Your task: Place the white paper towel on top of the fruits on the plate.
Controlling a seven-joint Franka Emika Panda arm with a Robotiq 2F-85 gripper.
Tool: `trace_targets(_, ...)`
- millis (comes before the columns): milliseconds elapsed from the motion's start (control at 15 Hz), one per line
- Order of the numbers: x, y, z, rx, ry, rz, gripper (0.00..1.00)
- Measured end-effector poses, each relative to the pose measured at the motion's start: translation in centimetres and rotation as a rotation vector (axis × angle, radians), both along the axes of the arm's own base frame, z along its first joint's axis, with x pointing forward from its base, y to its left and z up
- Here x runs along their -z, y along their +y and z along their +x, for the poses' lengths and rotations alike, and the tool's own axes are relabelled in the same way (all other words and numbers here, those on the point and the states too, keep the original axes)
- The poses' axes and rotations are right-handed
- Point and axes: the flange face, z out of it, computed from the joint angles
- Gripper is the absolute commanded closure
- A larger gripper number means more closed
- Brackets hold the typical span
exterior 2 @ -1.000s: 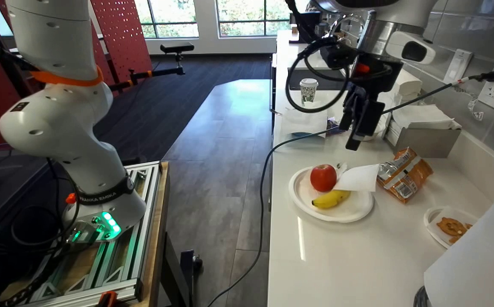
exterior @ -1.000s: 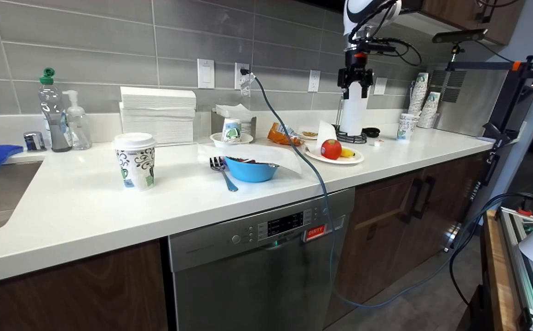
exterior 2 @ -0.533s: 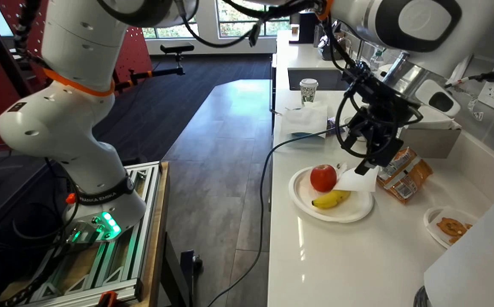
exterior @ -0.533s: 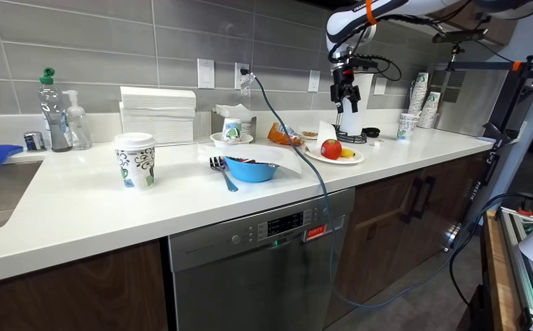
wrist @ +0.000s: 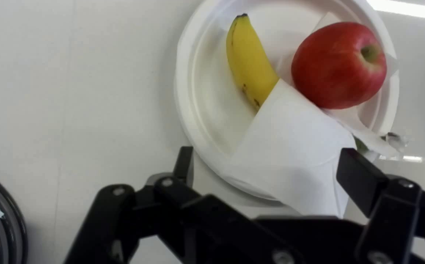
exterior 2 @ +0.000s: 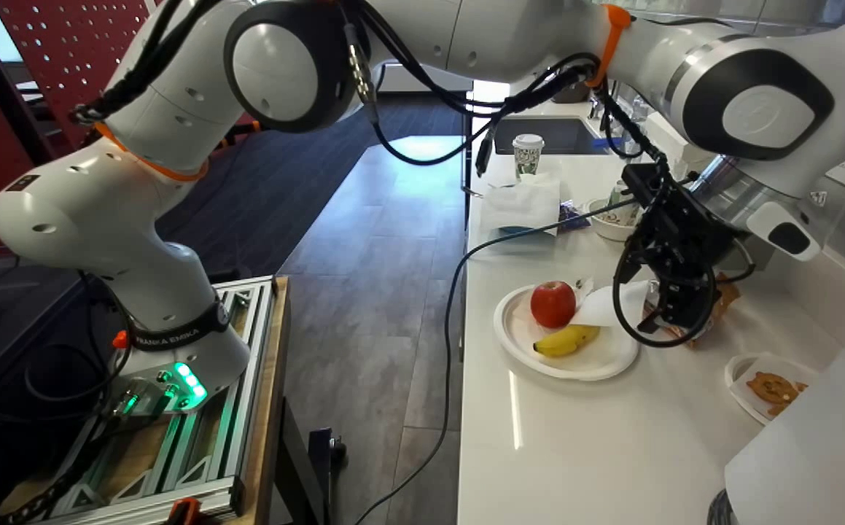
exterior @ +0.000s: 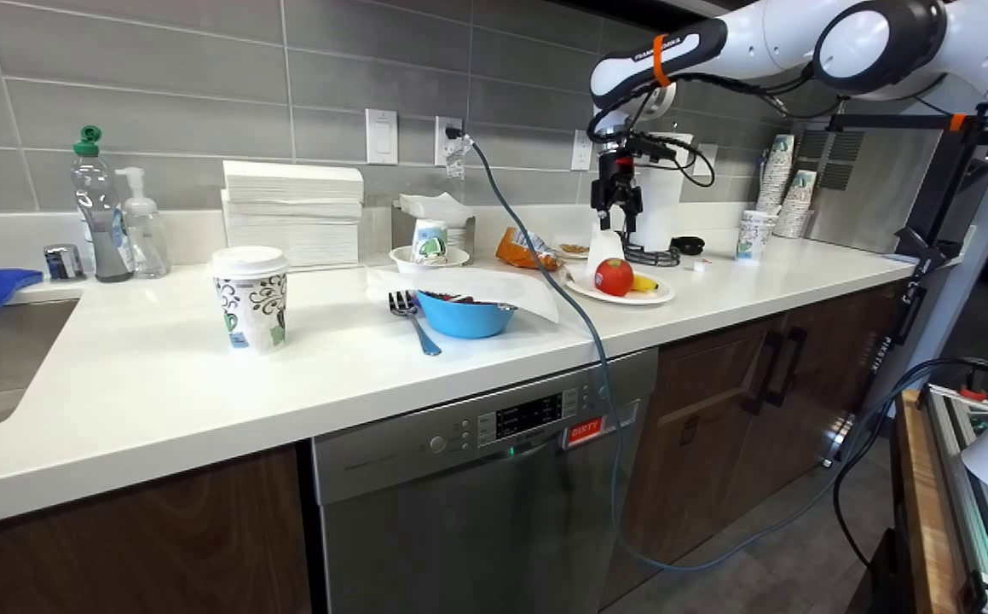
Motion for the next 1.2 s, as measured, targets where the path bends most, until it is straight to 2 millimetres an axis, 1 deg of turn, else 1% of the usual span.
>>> trace_targets(67,0.2,-0.2,0.4,0.002,-0.012,0.006,0.27)
trace_targets(133,0.4,-0.3,0.8,0.003,-0.023,0.013,0.31)
trace_targets(200,0.6,-0.3,1.1,0.003,-0.034,0.022,0.38)
trace_targets(333,1.0,-0.2,1.6,0.000,-0.045,0.040,0.55)
trace_targets(400,1.2,-0.1,1.7,-0.001,-0.038,0.053,0.62)
trace_targets(467,1.3,0.0,1.6,-0.004,-0.024,0.065,0.71)
trace_targets(533,1.3,0.1,1.5,-0.008,-0.008,0.076,0.77)
trace_targets(600,1.2,0.2,1.3,-0.010,0.006,0.084,0.86)
trace_targets(733,1.0,0.2,1.1,-0.014,0.022,0.090,1.00)
trace_targets(933,0.8,-0.1,1.0,-0.010,0.022,0.091,1.00)
trace_targets(1000,0.7,-0.3,1.0,-0.007,0.019,0.090,0.74)
trace_targets(1067,0.5,-0.5,1.0,-0.009,0.013,0.090,0.72)
trace_targets(1133,-0.1,-0.8,1.0,-0.026,0.000,0.089,0.67)
trace_targets(1200,-0.9,-1.1,1.0,-0.067,-0.018,0.083,0.58)
